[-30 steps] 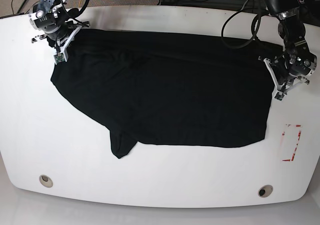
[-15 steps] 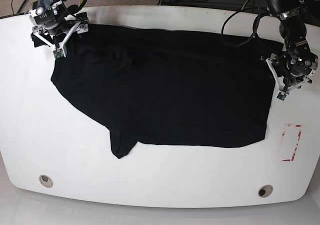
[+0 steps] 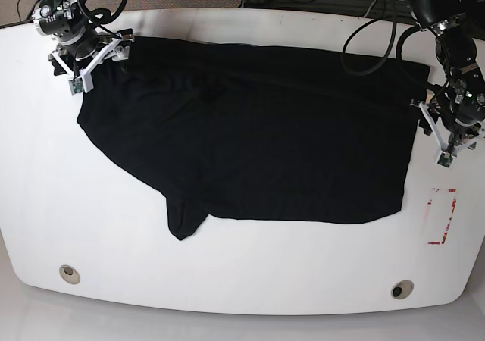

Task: Layout the t-shirt on the table in an organized manner, then fold the t-shirt properly

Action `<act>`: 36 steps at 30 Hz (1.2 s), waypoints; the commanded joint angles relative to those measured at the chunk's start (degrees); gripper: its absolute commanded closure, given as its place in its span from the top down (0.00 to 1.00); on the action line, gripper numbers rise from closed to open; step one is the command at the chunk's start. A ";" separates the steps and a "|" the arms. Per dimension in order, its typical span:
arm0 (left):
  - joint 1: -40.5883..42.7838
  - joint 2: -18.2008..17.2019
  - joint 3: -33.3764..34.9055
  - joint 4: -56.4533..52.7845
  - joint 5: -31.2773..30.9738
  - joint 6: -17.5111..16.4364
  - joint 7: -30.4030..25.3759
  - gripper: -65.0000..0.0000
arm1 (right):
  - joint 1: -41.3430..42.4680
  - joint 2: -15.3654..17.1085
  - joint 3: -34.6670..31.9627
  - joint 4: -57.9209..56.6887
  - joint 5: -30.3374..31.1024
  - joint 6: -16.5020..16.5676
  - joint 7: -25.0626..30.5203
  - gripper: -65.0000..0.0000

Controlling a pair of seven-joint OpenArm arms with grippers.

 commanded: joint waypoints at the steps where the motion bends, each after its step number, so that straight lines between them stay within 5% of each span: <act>1: -0.60 -0.80 -0.69 1.99 -0.13 0.12 -0.42 0.49 | 1.07 0.96 0.25 0.71 2.99 -0.03 -0.44 0.88; 14: -2.80 -0.71 -0.69 2.61 -0.13 0.12 -0.42 0.49 | 11.80 -1.33 -0.45 -4.12 3.61 -0.03 -6.68 0.88; 36: -2.45 -0.63 -0.78 2.34 0.05 0.12 -0.42 0.49 | 17.16 -1.24 -17.24 -7.90 -2.46 -0.03 -5.97 0.88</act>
